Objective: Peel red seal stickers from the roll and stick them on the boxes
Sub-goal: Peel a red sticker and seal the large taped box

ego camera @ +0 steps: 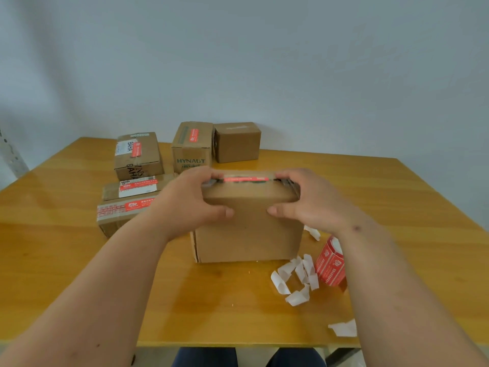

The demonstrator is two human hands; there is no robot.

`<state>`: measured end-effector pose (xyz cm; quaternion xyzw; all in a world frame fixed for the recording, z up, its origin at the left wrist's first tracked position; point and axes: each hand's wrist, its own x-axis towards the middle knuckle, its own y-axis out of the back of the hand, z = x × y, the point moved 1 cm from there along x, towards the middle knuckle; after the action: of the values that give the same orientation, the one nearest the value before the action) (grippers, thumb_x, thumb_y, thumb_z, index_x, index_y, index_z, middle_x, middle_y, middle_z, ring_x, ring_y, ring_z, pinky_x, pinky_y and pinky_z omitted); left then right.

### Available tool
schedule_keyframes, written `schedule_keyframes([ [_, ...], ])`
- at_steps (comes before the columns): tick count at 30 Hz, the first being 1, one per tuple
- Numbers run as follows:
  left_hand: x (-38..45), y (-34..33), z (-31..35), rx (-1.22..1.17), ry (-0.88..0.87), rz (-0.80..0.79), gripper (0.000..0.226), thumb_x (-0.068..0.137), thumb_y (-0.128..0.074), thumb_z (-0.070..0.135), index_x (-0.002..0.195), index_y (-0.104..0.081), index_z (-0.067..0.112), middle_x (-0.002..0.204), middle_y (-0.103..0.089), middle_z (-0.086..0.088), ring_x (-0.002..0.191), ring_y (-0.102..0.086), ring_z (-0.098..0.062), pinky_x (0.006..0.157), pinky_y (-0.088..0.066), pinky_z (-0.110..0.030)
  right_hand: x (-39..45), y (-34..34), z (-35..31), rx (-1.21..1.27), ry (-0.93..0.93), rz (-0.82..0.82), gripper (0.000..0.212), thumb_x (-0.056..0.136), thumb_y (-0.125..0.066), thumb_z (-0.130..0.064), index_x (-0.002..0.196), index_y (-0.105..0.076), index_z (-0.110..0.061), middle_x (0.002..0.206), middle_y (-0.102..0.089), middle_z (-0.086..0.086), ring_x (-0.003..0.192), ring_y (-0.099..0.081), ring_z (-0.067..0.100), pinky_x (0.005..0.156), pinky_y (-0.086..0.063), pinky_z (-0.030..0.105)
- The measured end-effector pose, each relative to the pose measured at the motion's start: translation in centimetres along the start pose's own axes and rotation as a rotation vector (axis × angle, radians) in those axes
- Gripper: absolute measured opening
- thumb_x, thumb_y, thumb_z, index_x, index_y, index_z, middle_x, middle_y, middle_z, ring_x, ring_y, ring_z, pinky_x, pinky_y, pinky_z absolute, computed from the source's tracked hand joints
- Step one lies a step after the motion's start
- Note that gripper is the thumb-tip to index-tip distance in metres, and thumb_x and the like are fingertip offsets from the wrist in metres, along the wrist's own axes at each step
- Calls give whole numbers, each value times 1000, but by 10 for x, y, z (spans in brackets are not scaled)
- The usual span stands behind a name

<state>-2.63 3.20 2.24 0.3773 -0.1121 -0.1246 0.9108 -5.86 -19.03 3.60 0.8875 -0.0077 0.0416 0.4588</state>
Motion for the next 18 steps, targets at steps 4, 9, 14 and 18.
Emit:
schedule_keyframes([
  [4,9,21,-2,-268,187,223,62,70,-75,60,121,-54,32,109,-56,11,99,-58,-17,85,-54,-42,3,6,0,194,-48,257,57,80,-66,-56,129,-48,-33,119,-45,-18,109,-48,6,85,-44,28],
  [9,31,31,-3,-172,474,61,70,79,-65,65,125,-47,15,110,-60,-8,86,-63,-25,59,-52,-34,13,5,7,756,-84,-91,95,49,-82,-59,131,-41,-36,141,-41,-9,118,-53,17,88,-53,35],
  [14,49,30,-9,-212,598,-238,38,92,-59,50,114,-58,19,108,-67,-13,82,-71,-29,52,-58,-37,11,3,28,822,58,-473,107,35,-95,-32,130,-47,-40,135,-48,-5,110,-63,15,86,-53,27],
  [18,45,30,-11,-294,556,-227,49,90,-49,63,104,-62,18,107,-65,-15,76,-72,-32,54,-57,-38,22,0,35,781,-123,-326,64,57,-84,-36,116,-63,-23,116,-66,7,98,-67,25,87,-53,44],
])
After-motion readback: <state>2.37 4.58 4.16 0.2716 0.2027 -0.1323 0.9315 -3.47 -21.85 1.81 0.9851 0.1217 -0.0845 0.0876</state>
